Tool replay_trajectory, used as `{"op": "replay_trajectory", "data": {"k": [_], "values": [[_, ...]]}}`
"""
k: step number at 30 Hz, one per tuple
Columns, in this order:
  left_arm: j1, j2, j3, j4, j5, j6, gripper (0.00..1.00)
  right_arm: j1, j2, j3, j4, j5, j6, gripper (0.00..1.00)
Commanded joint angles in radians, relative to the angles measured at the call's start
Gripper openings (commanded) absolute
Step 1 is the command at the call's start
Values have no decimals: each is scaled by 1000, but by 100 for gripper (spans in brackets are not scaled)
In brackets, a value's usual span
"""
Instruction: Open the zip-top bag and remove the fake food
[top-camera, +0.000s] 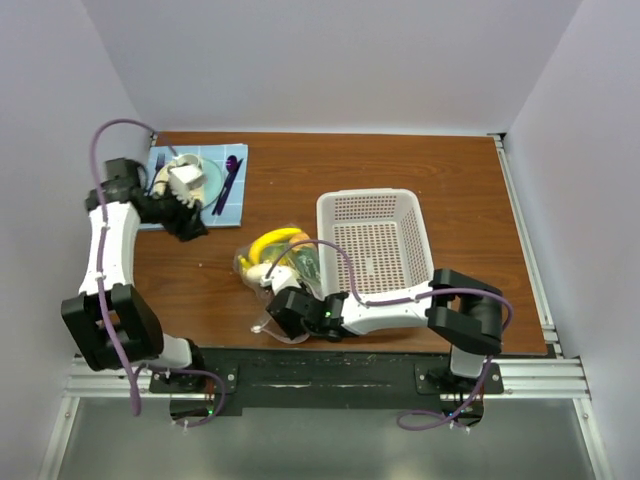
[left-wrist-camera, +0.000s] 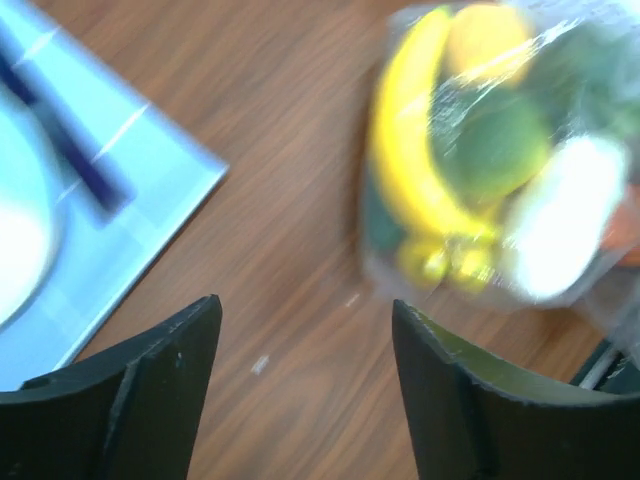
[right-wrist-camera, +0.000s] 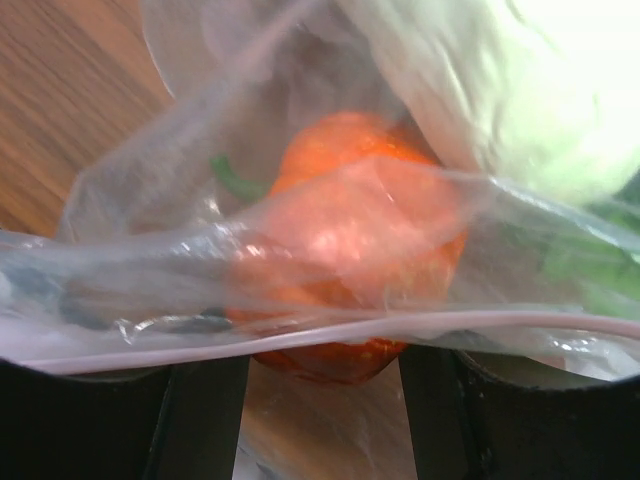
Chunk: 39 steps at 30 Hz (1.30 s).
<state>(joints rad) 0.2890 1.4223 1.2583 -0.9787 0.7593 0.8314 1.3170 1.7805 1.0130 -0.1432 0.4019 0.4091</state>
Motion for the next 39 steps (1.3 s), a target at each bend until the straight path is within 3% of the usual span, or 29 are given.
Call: {"op": "replay_trajectory", "data": {"k": [1, 4, 12, 18, 19, 23, 25, 29, 34, 37, 39], "values": [[-200, 36, -43, 188, 49, -236, 80, -1, -81, -163, -47, -41, 40, 34], [-327, 88, -53, 244, 32, -284, 87, 10, -108, -203, 4, -70, 4, 34], [-379, 193, -88, 359, -20, -348, 98, 28, -161, -241, 116, -109, -99, 34], [-435, 224, -175, 489, -135, -342, 98, 34, -317, -243, 62, -135, -113, 32], [-441, 237, -183, 491, -144, -333, 96, 37, -346, -243, 48, -141, -107, 32], [-442, 251, -227, 514, -187, -298, 68, 41, -489, -264, -25, -164, -72, 31], [-442, 245, -238, 512, -210, -275, 60, 39, -553, -271, -47, -182, -61, 31], [-441, 218, -254, 477, -239, -250, 27, 39, -630, -266, -134, -176, -47, 29], [-432, 149, -273, 456, -319, -219, 23, 39, -794, -289, -122, -187, -79, 30], [-415, 101, -280, 425, -348, -212, 22, 39, -861, -280, -134, -71, -85, 30], [-400, 60, -284, 394, -370, -206, 22, 37, -880, -272, -166, 123, -81, 29]]}}
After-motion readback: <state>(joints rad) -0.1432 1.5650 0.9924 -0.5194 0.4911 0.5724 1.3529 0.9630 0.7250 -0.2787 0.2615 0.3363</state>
